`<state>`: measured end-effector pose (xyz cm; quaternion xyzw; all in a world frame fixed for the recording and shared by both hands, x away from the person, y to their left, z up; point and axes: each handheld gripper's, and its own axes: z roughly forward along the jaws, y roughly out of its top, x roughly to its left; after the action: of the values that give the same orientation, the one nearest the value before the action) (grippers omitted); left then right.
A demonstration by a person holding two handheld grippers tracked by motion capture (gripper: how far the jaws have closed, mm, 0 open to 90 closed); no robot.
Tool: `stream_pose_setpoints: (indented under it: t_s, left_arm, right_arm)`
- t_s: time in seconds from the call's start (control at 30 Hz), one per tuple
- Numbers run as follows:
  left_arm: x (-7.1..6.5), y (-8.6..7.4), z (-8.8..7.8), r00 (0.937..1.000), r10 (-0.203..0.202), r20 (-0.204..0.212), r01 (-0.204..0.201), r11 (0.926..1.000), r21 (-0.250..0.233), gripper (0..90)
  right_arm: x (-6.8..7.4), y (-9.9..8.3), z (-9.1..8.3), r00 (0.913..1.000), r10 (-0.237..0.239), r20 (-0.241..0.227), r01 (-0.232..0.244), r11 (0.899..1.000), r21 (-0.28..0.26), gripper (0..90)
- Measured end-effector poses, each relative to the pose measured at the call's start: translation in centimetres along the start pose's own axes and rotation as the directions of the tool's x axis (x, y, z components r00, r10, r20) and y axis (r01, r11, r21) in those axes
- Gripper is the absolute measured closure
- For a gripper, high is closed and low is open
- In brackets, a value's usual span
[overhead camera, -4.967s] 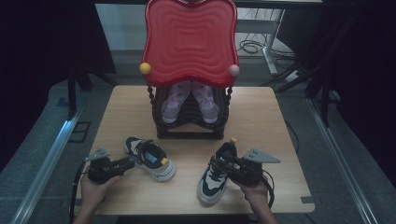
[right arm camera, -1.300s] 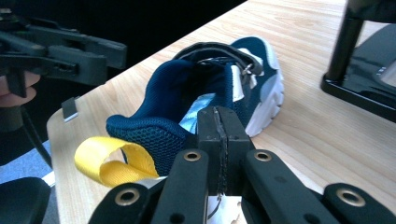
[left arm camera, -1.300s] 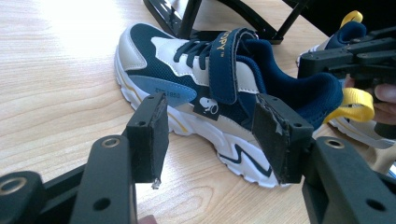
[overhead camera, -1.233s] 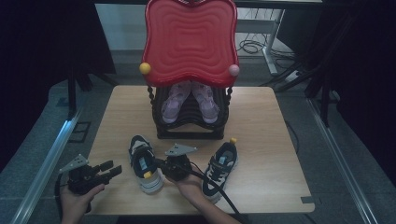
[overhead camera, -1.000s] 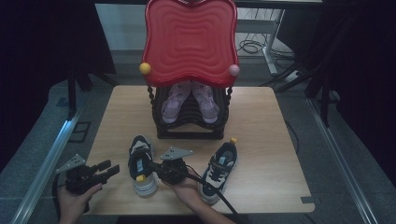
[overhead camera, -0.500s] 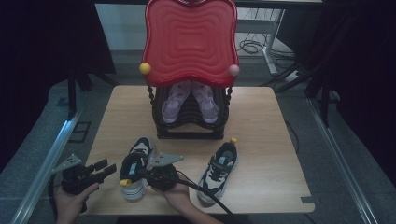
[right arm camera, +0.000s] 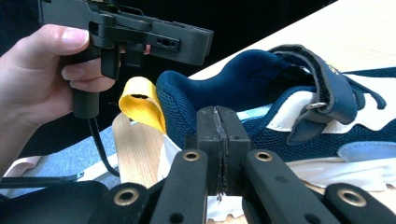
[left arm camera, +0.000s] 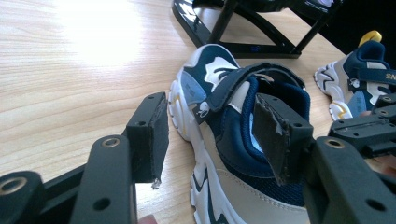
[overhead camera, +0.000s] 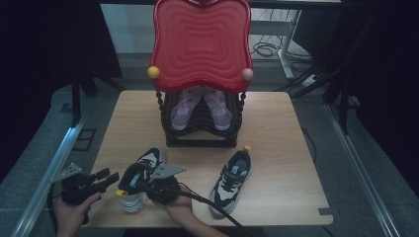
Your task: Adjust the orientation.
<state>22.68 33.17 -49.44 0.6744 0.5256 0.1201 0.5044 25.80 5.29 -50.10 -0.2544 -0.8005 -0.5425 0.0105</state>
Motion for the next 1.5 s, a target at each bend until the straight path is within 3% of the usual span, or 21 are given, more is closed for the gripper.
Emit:
stream_pose_setpoints:
  t_s: [0.2, 0.33, 0.57, 0.77, 1.17, 1.5]
  left_arm:
    - [0.1, -0.1, 0.0, 1.0, 0.0, -0.005, 0.0, 1.0, -0.002, 45.9]
    - [0.0, -0.1, 0.1, 1.0, 0.003, -0.006, -0.003, 1.0, -0.001, 45.9]
    - [0.0, 0.0, 0.2, 1.0, 0.002, -0.007, -0.002, 1.0, -0.008, 46.0]
    - [0.3, -0.1, 0.0, 0.9999, -0.009, -0.015, 0.009, 0.9999, -0.012, 46.0]
    - [0.0, -0.1, 0.9, 0.9998, -0.006, -0.021, 0.006, 0.9999, -0.016, 46.3]
    - [-0.2, 0.1, 1.6, 0.9999, 0.006, -0.009, -0.006, 1.0, -0.007, 46.2]
  right_arm:
    - [0.1, 0.0, 0.0, 1.0, -0.007, 0.001, 0.007, 1.0, 0.0, 89.3]
    - [0.2, 0.1, -0.7, 0.9999, -0.011, -0.01, 0.01, 1.0, -0.029, 89.3]
    - [-0.2, 0.7, -3.2, 0.9997, -0.021, 0.012, 0.022, 0.997, -0.073, 89.3]
    - [-1.1, 0.3, -6.4, 0.9996, -0.007, 0.029, 0.009, 0.995, -0.098, 89.2]
    - [-3.5, -0.7, -12.4, 0.9898, 0.039, 0.137, -0.014, 0.983, -0.182, 88.9]
    - [-5.5, -1.4, -15.9, 0.97, 0.082, 0.229, -0.032, 0.977, -0.212, 89.0]
